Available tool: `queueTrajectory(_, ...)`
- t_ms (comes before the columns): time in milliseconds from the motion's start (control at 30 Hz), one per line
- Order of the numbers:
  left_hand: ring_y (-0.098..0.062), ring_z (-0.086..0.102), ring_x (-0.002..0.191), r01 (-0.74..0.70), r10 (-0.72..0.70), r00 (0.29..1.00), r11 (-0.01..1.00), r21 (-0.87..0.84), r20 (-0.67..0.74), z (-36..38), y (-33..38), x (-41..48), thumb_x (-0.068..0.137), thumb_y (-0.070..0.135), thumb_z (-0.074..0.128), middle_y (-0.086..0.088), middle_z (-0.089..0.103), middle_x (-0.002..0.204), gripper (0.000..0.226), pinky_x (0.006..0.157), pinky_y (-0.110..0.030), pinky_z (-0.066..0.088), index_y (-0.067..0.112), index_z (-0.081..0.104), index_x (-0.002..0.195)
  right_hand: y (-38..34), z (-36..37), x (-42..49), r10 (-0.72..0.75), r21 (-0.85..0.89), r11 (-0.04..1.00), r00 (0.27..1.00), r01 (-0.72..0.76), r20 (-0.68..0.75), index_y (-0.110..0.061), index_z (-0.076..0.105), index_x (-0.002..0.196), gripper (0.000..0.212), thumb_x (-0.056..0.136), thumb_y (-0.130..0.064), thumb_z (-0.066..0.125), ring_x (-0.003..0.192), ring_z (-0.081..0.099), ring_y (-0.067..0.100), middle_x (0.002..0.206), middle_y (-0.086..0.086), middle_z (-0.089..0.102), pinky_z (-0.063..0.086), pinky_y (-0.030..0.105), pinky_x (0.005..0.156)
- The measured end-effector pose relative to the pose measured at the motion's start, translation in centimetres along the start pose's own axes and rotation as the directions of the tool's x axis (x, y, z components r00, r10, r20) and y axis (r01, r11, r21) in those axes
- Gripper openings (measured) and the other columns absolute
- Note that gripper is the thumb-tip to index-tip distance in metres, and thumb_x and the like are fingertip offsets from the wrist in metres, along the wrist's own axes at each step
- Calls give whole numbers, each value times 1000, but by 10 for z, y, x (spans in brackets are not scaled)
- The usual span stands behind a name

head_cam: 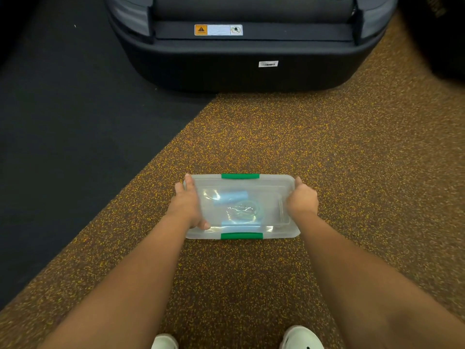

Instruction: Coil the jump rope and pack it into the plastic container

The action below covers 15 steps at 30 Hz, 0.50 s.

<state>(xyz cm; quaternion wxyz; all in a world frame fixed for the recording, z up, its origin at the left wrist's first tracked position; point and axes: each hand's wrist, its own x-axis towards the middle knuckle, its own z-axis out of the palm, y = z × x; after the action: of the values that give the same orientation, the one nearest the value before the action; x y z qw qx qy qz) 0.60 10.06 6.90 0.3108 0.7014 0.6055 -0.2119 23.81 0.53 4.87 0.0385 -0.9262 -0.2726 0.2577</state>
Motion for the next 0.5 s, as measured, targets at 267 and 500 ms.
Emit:
queueTrajectory(267,-41,28,138,13,-13,1000,1000,18,6,-1,1,1,55,24,90,-16,1,155,145,109,-50,29,15,-21,146,-6,1,-3,17,-32,999,999,-16,45,-8,20,149,61,92,-2,40,122,48,38,137,22,46,46,46,96)
queueTrajectory(500,-40,24,138,55,-56,998,998,34,40,-9,11,2,62,26,87,-18,5,153,136,110,-48,28,8,-17,147,-22,1,-18,-85,-169,981,994,95,61,-7,5,151,69,94,-22,42,136,26,35,150,19,24,32,46,108)
